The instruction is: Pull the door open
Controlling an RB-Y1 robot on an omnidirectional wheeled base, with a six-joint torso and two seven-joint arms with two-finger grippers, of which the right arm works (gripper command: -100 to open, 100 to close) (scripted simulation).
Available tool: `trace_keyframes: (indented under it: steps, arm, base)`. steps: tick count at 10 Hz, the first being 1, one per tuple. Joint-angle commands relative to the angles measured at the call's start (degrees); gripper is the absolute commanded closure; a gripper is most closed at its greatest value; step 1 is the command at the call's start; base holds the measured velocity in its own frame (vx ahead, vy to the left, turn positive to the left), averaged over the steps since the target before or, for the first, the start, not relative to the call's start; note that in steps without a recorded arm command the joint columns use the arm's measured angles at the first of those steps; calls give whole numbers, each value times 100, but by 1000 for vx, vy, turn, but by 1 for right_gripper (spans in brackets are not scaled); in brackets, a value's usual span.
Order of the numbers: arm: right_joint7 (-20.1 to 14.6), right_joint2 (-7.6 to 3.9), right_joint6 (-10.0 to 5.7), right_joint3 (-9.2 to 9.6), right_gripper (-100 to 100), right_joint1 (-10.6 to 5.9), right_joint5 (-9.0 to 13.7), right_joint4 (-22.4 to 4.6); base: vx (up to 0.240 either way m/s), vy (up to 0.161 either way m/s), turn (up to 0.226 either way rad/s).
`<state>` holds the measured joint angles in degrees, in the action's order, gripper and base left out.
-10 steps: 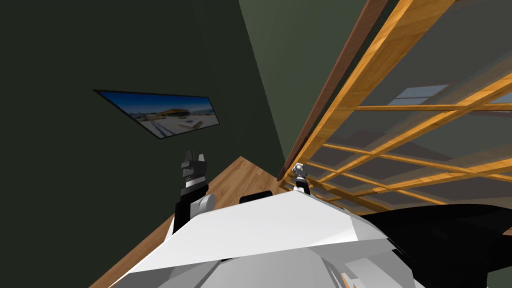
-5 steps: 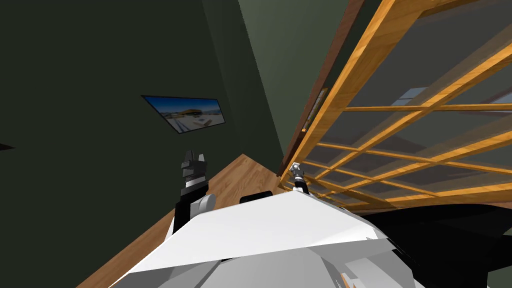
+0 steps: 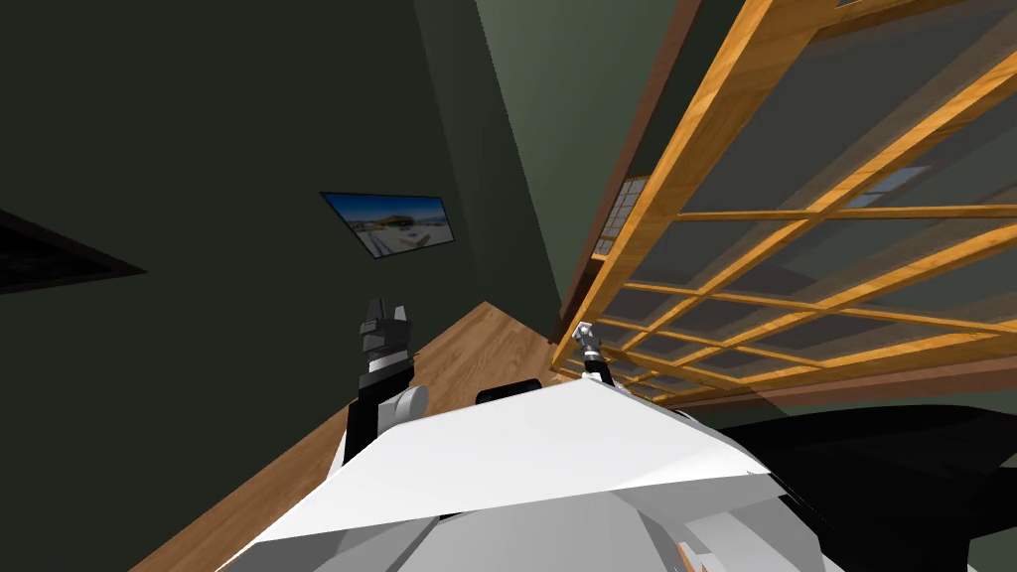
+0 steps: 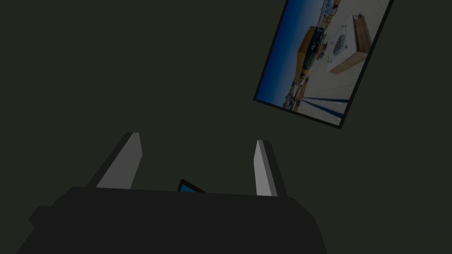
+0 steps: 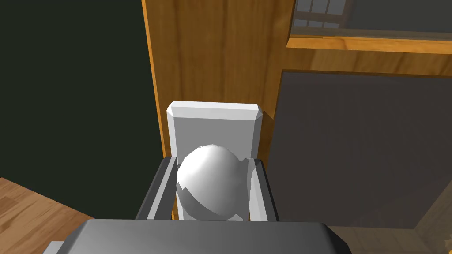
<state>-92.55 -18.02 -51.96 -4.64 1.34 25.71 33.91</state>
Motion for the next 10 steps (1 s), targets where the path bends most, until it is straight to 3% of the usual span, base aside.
trace_keyframes:
  steps: [1,6,7,10]
  arm:
    - [-117,-40,-36,130,100,52,-87,33]
    - [-453,-183,-131,510,100,182,-341,168]
    - [-412,-173,-116,472,100,159,-317,149]
    - [-643,-282,-246,728,100,298,-493,224]
  base:
    - [-232,-12,69]
    - [-262,17,65]
    - [-122,25,8]
    - [-197,-13,56]
